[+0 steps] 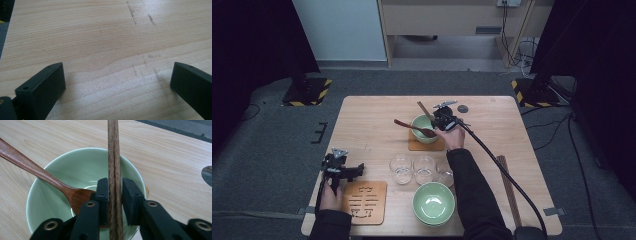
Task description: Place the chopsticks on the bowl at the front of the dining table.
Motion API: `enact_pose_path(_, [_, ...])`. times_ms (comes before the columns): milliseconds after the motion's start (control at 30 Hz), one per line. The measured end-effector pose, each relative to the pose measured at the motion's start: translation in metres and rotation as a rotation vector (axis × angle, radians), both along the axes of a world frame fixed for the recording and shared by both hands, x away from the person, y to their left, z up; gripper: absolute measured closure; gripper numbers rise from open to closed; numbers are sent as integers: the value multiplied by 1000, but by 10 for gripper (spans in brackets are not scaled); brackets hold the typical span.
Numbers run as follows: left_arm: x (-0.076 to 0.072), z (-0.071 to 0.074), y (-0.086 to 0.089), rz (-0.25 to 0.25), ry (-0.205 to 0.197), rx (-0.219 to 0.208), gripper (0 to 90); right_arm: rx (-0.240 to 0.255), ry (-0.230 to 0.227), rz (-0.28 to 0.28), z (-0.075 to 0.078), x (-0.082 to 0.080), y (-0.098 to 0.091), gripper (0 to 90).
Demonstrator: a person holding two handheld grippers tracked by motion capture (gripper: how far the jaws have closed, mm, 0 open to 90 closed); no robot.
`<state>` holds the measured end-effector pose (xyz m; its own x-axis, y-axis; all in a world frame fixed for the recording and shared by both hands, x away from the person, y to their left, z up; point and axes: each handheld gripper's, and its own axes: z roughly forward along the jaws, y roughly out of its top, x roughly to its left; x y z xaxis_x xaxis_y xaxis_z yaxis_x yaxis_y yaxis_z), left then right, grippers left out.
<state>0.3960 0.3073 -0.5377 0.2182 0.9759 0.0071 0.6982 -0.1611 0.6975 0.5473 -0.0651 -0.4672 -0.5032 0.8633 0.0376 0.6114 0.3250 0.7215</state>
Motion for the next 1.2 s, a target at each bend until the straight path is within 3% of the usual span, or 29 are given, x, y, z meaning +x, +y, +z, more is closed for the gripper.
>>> enact_pose_path(333, [0, 0, 0, 0, 0, 0, 0, 26, -16, 13, 5, -2, -5, 651])
enact_pose_path(600, [0, 0, 0, 0, 0, 1, 0, 32, -73, 0, 18, -7, -15, 547])
enact_pose_path(900, [0, 0, 0, 0, 0, 0, 0, 13, -134, -23, 19, -14, -27, 403])
enact_pose_path(1200, [0, 0, 0, 0, 0, 0, 0, -36, -143, -32, 11, -21, -35, 316])
